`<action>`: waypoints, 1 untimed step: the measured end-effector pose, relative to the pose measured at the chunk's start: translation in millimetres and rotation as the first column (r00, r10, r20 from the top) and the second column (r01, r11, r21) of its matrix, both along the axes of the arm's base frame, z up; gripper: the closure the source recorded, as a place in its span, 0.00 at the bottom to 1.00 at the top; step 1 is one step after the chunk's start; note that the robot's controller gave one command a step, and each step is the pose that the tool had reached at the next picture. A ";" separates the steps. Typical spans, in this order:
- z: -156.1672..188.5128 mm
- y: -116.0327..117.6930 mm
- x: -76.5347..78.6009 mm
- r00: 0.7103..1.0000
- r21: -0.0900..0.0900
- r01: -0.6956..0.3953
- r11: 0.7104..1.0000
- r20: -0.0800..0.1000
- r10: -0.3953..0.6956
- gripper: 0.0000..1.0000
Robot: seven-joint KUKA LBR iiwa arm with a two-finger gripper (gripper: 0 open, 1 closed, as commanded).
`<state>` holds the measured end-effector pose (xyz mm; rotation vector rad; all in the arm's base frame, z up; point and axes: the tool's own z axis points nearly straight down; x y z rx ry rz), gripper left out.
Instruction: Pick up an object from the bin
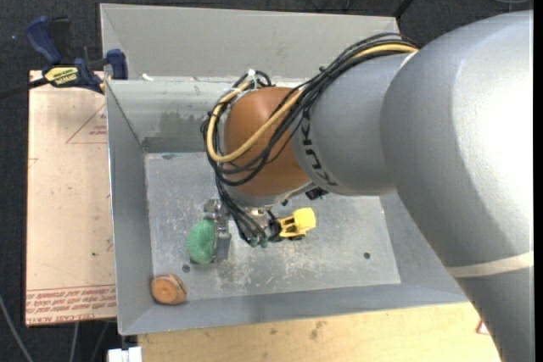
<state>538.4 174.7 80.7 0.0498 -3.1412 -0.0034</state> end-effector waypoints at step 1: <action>32.2 8.9 4.6 0.999 0.000 -0.051 0.999 0.006 0.051 1.00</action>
Offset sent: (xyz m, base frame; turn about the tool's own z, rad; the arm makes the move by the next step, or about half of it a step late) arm -0.0216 0.0697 0.1663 -0.1254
